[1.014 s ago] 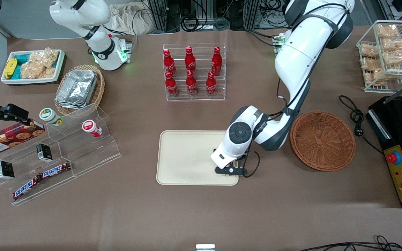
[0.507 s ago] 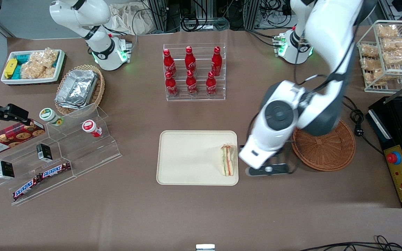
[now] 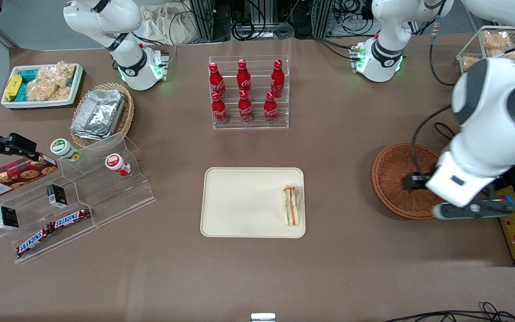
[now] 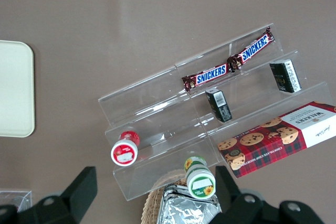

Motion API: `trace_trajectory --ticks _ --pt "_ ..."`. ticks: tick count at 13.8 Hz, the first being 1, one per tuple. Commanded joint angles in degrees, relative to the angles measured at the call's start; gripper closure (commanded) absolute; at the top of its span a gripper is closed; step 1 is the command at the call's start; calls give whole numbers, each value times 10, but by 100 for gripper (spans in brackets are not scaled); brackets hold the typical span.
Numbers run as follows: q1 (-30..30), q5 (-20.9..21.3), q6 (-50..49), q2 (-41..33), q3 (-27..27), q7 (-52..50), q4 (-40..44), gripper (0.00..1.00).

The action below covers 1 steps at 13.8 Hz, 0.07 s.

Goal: Place sandwich from basket to tray

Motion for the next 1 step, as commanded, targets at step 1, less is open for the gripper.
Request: trace_trajectory --ticks 1 --pt "39 1 -3 -18 -8 8 -19 1"
